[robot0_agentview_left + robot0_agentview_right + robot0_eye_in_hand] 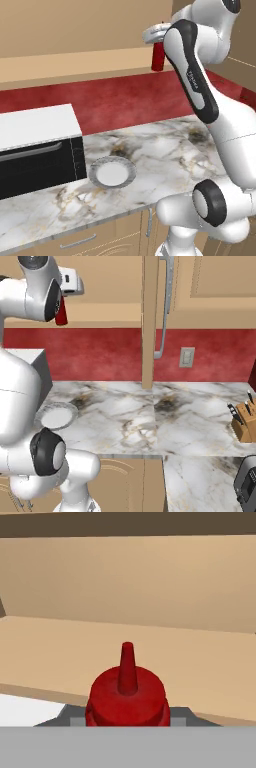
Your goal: Move the hot dog bun to the plate on the dining table and place the condiment next to that plate. Then navigate to the fridge and take the sausage and place it on the plate as well.
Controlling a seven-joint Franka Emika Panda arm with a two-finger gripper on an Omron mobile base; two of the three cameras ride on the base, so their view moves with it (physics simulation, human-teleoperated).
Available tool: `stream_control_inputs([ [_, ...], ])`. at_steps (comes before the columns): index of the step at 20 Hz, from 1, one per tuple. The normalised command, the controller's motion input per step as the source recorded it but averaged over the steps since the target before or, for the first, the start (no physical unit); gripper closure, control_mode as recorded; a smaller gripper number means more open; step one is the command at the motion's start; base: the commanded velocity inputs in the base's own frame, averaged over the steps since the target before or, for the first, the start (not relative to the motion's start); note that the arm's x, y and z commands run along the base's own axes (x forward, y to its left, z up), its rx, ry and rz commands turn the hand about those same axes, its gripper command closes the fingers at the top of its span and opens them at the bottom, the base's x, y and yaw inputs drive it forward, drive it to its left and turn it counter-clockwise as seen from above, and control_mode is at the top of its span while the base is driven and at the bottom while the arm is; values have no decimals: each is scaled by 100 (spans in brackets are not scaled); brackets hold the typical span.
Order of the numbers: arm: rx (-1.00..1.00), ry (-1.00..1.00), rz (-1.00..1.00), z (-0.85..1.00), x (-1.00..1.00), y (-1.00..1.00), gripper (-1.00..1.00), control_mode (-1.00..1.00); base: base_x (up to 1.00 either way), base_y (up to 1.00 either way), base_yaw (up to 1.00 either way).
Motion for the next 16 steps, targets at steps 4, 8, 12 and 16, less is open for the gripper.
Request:
stream_control_inputs([
  [4, -8, 2, 5, -23, -100, -22, 100, -100, 0, 0, 0],
  [8, -12, 8, 3, -30, -100, -6, 100, -100, 0, 0, 0],
  [12, -10, 21, 0, -53, -98, 0, 100, -100, 0, 0, 0],
  [16, -4, 16, 0, -63, -65, 0, 100, -100, 0, 0, 0],
])
